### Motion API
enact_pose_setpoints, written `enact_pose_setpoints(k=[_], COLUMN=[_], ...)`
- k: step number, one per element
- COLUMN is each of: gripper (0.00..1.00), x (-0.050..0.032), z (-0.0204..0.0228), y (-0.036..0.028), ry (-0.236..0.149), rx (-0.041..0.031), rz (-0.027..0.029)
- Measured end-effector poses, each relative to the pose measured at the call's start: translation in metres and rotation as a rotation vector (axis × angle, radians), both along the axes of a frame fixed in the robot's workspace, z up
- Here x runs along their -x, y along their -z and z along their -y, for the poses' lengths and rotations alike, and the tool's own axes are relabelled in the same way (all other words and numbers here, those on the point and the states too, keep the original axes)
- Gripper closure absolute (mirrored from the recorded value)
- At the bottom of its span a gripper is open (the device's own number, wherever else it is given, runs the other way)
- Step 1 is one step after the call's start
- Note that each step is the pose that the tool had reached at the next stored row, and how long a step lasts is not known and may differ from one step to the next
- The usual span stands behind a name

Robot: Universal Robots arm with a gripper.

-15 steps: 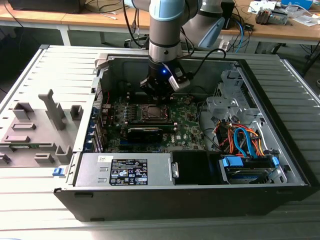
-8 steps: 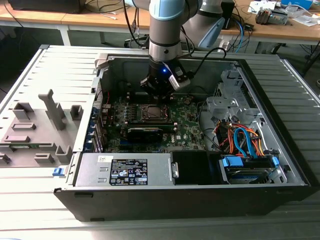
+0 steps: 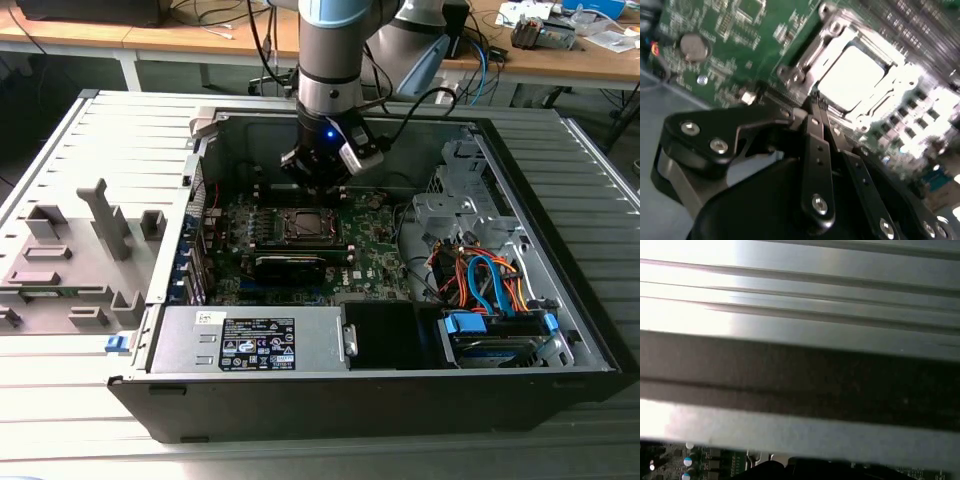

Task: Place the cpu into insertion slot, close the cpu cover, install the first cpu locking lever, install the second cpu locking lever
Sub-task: 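Install the first cpu locking lever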

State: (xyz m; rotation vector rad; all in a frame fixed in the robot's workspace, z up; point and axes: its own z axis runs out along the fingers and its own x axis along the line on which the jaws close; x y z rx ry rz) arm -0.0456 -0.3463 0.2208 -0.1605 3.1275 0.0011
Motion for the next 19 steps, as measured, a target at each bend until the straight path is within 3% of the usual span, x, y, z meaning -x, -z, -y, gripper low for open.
enact_pose_setpoints(k=[4,11,15,19], gripper=[0.89,0.89,0.89,0.89], x=[-0.0002,-0.0002,-0.0001,-0.0002], z=[0.0114,0.0146,0.0252,0.0273], y=[0.0001,0.001,0.0011,-0.0036], ry=[0.003,0.054,0.065,0.078], rx=[0.0033,0.0054,0.0052,0.0053], rz=[-0.0005,-0.0007,-0.0006,-0.0007])
